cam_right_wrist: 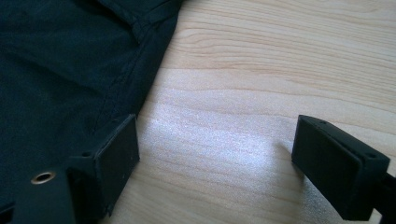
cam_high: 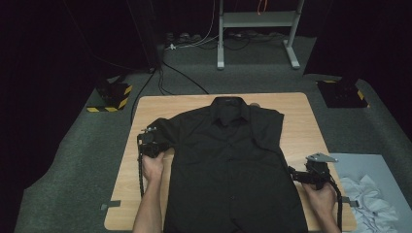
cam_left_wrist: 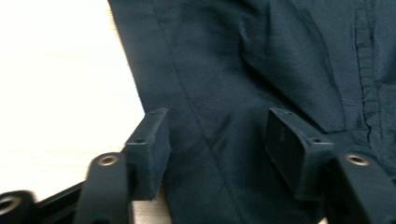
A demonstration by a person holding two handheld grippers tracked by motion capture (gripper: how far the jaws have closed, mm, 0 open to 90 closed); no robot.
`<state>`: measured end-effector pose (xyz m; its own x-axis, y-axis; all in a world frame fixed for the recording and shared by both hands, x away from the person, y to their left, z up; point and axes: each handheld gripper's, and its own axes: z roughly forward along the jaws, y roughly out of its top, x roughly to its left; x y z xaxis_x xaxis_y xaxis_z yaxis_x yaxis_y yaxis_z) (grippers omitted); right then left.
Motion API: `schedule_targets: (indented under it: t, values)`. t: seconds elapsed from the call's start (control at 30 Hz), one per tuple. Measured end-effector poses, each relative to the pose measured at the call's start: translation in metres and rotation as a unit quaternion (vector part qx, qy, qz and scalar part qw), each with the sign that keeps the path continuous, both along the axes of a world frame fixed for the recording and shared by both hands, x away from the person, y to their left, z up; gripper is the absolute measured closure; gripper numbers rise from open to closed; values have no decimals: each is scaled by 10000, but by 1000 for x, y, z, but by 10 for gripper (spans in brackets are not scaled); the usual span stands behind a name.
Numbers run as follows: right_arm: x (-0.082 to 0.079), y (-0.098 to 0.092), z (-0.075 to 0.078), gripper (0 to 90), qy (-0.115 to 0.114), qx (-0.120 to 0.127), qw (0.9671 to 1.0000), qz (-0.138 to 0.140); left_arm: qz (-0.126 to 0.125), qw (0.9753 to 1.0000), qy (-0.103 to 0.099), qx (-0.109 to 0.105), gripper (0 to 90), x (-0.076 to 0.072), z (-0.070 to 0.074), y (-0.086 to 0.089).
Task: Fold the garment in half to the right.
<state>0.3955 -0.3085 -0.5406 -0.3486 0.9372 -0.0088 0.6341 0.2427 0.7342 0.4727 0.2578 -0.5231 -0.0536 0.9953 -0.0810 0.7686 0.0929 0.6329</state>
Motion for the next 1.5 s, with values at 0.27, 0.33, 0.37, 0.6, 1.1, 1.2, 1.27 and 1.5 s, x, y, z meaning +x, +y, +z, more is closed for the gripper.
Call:
schedule_targets:
  t: [0.27, 0.33, 0.37, 0.6, 1.1, 1.2, 1.27, 1.5]
  values:
    - [0, 0, 0, 145, -1, 1, 10000, -7, -102, 9999, -78, -49, 666, 0, 0, 1]
    - [0, 1, 0, 146, -4, 1, 10000, -11, -173, 9998, -76, -95, 731, 0, 0, 2]
    - [0, 1, 0, 145, 2, 7, 10000, -18, -193, 9997, -83, -119, 759, -1, 0, 1]
    - [0, 1, 0, 145, 0, 5, 10000, -16, -268, 9993, -238, -117, 864, -1, 2, -2]
    - [0, 1, 0, 144, 0, 4, 10000, -4, -668, 9951, -727, -58, 869, -5, 23, -9]
    - [0, 1, 0, 144, 0, 5, 10000, -2, -777, 9936, -819, -48, 869, -5, 29, -13]
    - [0, 1, 0, 144, 5, 9, 10000, -9, -840, 9924, -893, -50, 869, -5, 33, -16]
    - [0, 1, 0, 144, 5, 9, 10000, -9, -1018, 9902, -952, 15, 869, -5, 39, -22]
